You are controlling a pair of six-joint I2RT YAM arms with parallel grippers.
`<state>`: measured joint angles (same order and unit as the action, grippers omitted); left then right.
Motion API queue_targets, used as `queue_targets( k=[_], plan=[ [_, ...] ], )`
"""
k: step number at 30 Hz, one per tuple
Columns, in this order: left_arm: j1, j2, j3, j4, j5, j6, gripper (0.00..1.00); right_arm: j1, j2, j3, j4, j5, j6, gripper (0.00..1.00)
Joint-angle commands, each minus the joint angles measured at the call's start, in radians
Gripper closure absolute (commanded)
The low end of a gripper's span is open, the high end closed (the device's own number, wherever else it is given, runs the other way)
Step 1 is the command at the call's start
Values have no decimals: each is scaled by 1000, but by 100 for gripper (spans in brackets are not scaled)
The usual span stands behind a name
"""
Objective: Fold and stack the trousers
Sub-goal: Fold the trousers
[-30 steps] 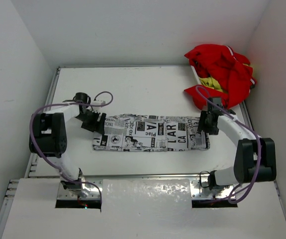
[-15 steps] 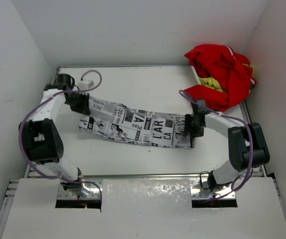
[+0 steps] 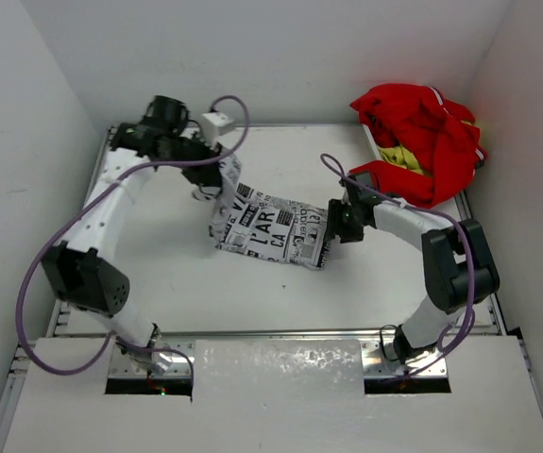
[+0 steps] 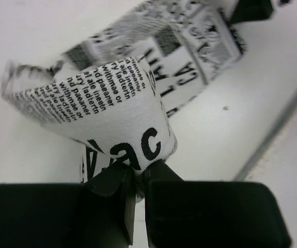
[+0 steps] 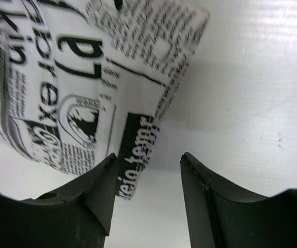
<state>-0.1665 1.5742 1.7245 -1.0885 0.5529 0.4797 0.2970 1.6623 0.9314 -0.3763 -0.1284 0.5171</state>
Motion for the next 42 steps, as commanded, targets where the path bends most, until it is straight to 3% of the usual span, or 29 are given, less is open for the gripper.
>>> queue_targets(
  k=[1,5,9,24,28,31,32,36,42],
  plan=[
    [-94,93,73,42,30,-137,100,-1,27,70,-23,33,12,51],
    [-149,199,196,111,19,-222,100,-1,62,75,0,13,30,50],
    [-279,279,306,113,25,-219,100,-5,60,55,39,3,69,51],
    [-467,440,211,140,96,-260,99,-91,83,33,117,-54,146,51],
    [-482,497,242,147,102,-266,86,-107,88,61,105,-68,129,50],
    [-484,538,282,144,136,-262,71,-119,97,89,86,-76,98,50],
    [-485,555,306,141,165,-257,50,-124,100,96,79,-77,90,50],
    [-485,554,391,95,271,-153,27,-192,90,153,24,-79,41,49],
    [-469,413,437,7,288,62,20,-294,-4,211,-93,4,-63,49]
  ],
)
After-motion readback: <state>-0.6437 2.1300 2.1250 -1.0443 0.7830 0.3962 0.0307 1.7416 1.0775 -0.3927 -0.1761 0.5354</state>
